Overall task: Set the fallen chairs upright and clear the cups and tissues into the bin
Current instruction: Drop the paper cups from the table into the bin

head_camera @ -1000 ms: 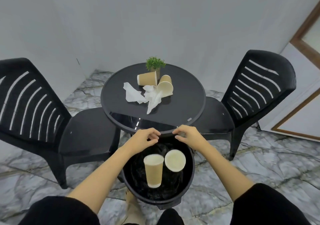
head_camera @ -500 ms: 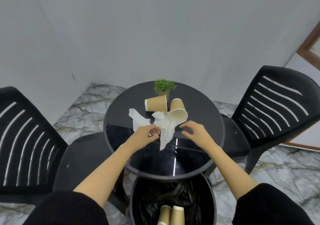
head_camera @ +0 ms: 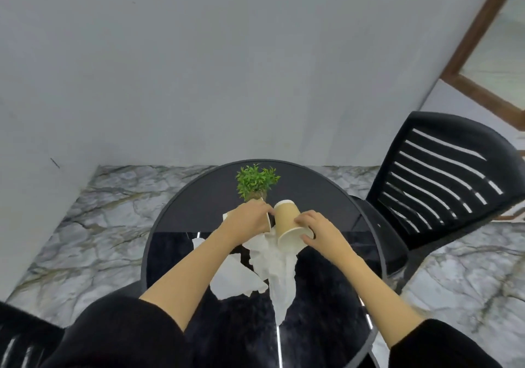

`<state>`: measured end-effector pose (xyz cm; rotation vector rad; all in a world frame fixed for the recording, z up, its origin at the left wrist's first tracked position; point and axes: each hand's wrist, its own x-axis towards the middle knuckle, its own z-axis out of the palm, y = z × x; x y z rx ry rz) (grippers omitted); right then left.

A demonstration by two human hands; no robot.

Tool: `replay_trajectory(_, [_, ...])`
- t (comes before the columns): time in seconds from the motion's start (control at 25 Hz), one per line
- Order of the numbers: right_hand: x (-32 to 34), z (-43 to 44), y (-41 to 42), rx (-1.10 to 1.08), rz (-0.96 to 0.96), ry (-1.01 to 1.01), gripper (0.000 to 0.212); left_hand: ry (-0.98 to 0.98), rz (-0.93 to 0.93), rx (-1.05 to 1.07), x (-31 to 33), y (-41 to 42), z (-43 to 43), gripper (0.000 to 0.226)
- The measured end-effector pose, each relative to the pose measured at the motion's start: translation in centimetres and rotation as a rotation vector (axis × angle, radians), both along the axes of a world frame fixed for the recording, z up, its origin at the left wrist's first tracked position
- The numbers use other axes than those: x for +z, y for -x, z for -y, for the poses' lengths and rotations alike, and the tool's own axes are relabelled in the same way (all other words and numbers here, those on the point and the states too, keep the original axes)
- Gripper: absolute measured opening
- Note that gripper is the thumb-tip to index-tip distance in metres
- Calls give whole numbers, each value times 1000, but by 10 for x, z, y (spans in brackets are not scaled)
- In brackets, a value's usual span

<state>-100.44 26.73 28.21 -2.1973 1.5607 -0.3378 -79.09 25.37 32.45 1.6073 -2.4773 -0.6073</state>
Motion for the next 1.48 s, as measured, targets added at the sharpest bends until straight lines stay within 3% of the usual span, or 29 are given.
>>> replay_trajectory(0.2, [-8,8,-4,-55,27,4,40,193,369,-291,-26,12,36,36])
replay_trajectory(0.4, [-14,8,-12,-137,85,-22,41,305,646,-414,-28,6,41,28])
replay_trajectory(0.52, [-7,5,-17,-196,125,60,32,348,717,-440,-17,1,33,27])
replay_trajectory(0.68, [9,-7,-19,-273,196,224,19,365,653,-356,7,-4,12,24])
replay_trajectory(0.88, [32,-39,3,-218,255,296,15,317,357,-117,41,5,-41,23])
replay_trajectory(1.24, [57,-146,77,2,226,158,18,88,-34,211,44,54,-210,14])
replay_trajectory(1.48, [36,-220,118,128,137,62,17,26,-77,288,23,121,-309,14])
